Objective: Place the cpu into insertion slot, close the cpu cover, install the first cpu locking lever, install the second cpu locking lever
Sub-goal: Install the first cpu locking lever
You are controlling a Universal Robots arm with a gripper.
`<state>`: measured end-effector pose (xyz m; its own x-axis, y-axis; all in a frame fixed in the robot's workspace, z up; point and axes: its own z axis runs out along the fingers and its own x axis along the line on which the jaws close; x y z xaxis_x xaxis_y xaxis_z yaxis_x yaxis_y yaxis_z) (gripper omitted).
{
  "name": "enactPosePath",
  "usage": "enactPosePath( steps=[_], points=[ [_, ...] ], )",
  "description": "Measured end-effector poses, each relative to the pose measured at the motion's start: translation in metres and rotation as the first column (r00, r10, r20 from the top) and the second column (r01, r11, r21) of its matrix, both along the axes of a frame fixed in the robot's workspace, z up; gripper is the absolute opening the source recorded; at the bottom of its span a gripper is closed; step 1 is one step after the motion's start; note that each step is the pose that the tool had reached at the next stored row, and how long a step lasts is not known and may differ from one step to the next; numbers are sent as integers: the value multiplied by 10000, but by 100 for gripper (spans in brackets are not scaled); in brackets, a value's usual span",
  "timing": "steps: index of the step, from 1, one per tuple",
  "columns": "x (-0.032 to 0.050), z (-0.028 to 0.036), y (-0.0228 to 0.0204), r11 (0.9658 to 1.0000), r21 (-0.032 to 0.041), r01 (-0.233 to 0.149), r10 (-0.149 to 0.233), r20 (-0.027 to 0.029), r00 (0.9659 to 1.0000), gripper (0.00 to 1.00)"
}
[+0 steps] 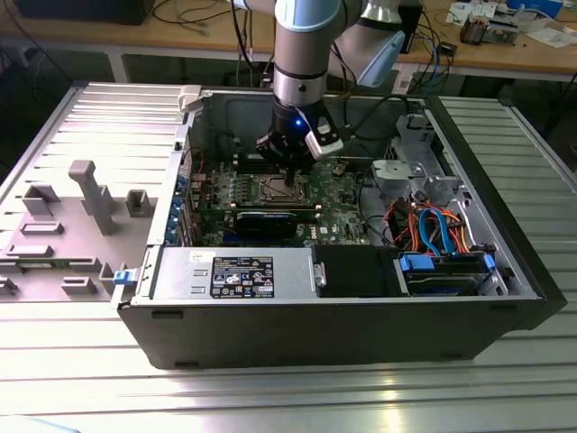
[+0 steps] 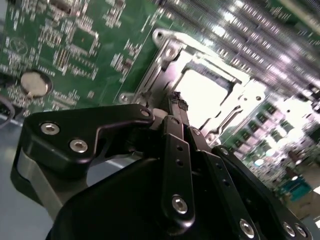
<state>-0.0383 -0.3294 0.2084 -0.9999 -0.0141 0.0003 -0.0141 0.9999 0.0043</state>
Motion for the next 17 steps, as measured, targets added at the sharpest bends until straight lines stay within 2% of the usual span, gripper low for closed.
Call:
enactPosePath(
  steps=[2, 3, 6, 13, 17],
  points=[
    [0, 0, -49, 10000, -62, -1, 1, 0, 10000, 11],
    [0, 0, -73, 9999, -115, -1, 1, 0, 10000, 11],
    [0, 12, -87, 9998, -188, -7, 7, -2, 10000, 11],
    [0, 140, -97, 9998, -196, -25, 25, 1, 10000, 11],
    [0, 184, -99, 9998, -196, -27, 27, 0, 10000, 11]
  ],
)
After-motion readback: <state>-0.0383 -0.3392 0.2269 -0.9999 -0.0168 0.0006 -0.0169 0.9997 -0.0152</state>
